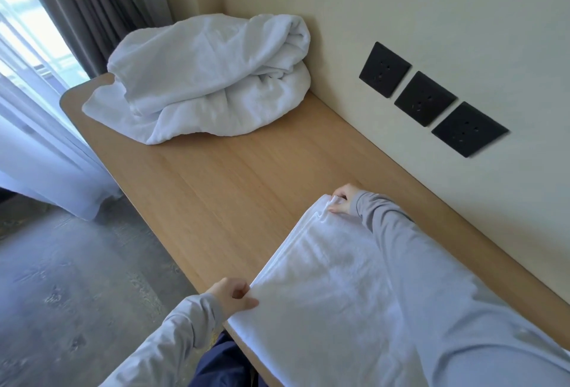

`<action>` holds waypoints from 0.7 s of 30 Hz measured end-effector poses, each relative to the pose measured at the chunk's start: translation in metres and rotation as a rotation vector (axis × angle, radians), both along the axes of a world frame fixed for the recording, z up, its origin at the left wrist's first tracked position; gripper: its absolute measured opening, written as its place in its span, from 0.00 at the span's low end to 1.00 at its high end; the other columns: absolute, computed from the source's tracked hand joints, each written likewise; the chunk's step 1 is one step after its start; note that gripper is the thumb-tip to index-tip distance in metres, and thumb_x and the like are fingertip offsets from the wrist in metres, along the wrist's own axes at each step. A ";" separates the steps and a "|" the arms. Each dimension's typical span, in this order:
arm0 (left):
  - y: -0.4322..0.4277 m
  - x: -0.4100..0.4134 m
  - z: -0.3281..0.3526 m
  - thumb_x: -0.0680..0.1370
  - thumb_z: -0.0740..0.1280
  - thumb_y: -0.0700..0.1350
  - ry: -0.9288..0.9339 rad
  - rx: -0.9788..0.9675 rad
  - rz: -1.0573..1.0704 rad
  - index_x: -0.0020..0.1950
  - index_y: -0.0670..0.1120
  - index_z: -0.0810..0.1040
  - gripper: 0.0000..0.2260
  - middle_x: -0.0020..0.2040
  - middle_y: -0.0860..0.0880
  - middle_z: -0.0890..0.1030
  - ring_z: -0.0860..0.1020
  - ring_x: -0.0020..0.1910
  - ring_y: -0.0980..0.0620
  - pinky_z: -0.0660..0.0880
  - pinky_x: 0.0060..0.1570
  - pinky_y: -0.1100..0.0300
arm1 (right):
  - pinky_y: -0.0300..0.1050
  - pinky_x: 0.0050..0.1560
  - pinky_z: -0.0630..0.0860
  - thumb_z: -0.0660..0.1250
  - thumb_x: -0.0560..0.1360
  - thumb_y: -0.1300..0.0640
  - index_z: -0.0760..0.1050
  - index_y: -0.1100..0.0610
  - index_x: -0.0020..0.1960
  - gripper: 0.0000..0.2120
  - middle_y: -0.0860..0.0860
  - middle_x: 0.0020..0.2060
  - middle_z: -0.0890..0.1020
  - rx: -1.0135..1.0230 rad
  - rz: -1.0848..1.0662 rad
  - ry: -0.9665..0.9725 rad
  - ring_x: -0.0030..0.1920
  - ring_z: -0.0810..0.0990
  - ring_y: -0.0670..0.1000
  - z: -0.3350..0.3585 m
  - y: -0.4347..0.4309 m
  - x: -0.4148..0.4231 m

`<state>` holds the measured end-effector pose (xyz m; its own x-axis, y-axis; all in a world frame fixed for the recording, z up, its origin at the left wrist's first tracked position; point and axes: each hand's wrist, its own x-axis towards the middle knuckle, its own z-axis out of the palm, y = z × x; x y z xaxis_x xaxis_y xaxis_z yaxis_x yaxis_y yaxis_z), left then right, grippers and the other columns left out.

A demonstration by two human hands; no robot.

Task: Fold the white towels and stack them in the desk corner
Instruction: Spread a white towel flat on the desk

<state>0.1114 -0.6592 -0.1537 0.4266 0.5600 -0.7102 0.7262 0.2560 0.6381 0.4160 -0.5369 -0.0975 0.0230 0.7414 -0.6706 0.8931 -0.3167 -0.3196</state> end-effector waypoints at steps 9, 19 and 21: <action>0.045 0.012 0.038 0.66 0.73 0.57 -0.103 0.306 0.126 0.29 0.57 0.67 0.15 0.28 0.58 0.70 0.65 0.28 0.60 0.64 0.31 0.69 | 0.43 0.44 0.68 0.64 0.74 0.57 0.75 0.60 0.50 0.08 0.54 0.44 0.75 0.560 -0.522 -0.119 0.43 0.72 0.56 0.049 0.012 0.074; 0.050 0.020 0.013 0.73 0.66 0.60 0.156 0.191 0.187 0.43 0.52 0.73 0.13 0.37 0.55 0.75 0.71 0.33 0.57 0.65 0.31 0.68 | 0.43 0.45 0.65 0.62 0.77 0.59 0.65 0.57 0.49 0.05 0.55 0.45 0.70 0.282 -0.348 -0.002 0.44 0.69 0.53 -0.017 0.034 0.034; 0.052 0.030 0.016 0.74 0.65 0.62 0.203 0.186 0.177 0.41 0.52 0.71 0.14 0.35 0.55 0.74 0.71 0.32 0.57 0.64 0.29 0.66 | 0.43 0.43 0.64 0.61 0.77 0.59 0.63 0.57 0.48 0.06 0.56 0.44 0.70 0.296 -0.358 -0.027 0.42 0.68 0.54 -0.018 0.039 0.035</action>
